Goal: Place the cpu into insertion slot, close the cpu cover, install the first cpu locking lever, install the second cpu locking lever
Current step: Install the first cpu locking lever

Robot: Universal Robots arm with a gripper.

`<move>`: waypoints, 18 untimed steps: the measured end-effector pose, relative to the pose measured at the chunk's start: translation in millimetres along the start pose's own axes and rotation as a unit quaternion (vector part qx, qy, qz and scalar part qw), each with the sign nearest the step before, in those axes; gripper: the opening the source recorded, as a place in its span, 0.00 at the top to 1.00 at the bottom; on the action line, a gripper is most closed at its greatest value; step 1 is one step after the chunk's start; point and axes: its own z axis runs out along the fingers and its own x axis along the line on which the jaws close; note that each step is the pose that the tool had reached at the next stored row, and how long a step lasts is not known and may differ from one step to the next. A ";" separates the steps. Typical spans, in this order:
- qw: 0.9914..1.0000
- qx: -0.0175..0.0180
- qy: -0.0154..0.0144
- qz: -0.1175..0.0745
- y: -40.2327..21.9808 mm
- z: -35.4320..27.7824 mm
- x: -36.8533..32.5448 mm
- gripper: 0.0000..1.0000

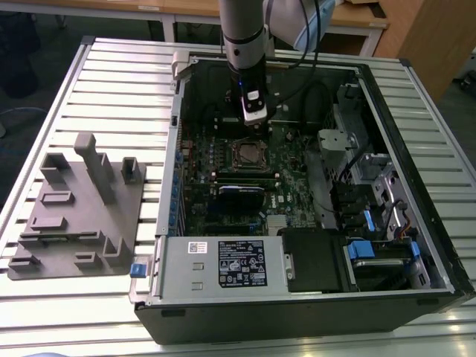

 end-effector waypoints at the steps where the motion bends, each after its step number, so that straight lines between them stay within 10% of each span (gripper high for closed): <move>1: 1.000 -0.001 0.000 0.001 -0.1 0.0 0.2 0.89; 18: 1.000 -0.008 -0.004 0.002 -0.8 0.8 1.6 0.89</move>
